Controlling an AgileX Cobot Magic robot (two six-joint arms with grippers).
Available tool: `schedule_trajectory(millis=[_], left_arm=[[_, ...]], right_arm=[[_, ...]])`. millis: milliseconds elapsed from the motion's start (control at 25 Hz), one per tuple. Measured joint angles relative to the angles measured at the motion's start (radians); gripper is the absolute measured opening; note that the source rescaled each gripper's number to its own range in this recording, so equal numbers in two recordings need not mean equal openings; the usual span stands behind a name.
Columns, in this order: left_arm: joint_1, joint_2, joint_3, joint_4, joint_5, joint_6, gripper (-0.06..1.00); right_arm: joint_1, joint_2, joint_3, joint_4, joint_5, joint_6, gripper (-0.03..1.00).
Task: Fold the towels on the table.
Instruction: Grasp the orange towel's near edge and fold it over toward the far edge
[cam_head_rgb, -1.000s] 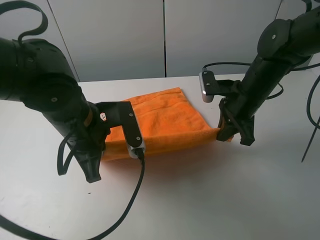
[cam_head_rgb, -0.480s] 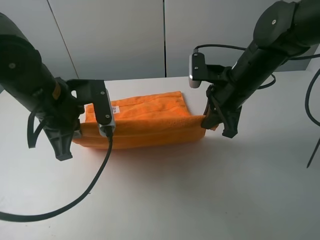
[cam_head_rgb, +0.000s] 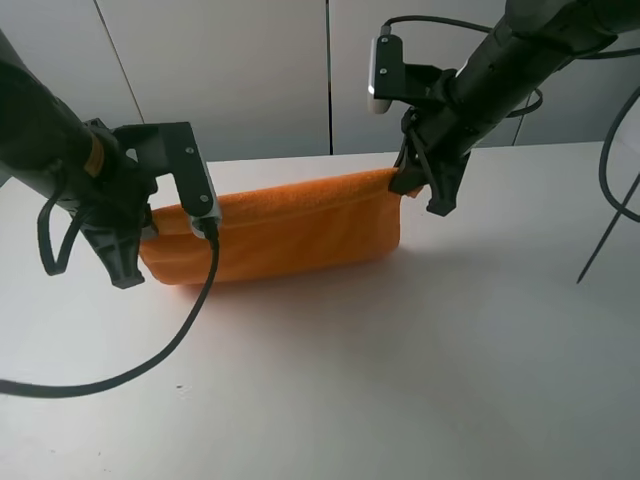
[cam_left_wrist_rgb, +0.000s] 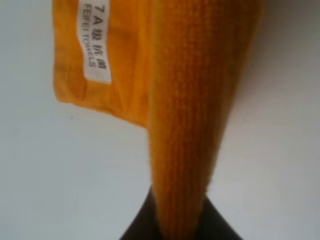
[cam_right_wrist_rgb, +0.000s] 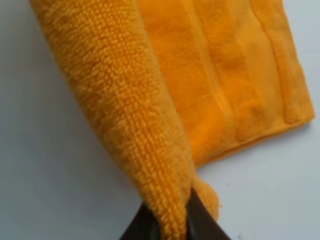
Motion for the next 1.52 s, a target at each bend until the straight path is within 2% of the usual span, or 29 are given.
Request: schedule_trajectory(millis=[240,400,480,800,960,1080,1240,1520], left_arm=[[0.075,0.000,0.000,0.002,-0.099,-0.051,0.00],[0.093,0.035,0.000,0.020,-0.133,-0.066,0.00],[0.093,0.061,0.000,0.053,-0.141,-0.114,0.00],[0.093,0.107,0.000,0.357,-0.179,-0.464,0.00],[0.098,0.110,0.000,0.442,-0.209,-0.592,0.00],[0.127,0.112,0.000,0.458,-0.243,-0.646,0.00],[0.158,0.115,0.000,0.463,-0.272,-0.660,0.00],[0.167,0.198,0.000,0.472,-0.293,-0.688,0.00]], right_arm=[[0.000,0.079,-0.071,-0.010,-0.008,0.000,0.00],[0.000,0.139,-0.122,-0.042,-0.008,0.000,0.01],[0.000,0.167,-0.148,-0.059,-0.008,0.004,0.01],[0.006,0.244,-0.209,-0.077,-0.025,0.016,0.00],[0.006,0.264,-0.214,-0.092,-0.066,0.018,0.00],[0.006,0.268,-0.217,-0.098,-0.079,0.022,0.00],[0.012,0.278,-0.217,-0.098,-0.096,0.022,0.00],[0.012,0.298,-0.217,-0.107,-0.116,0.022,0.00]])
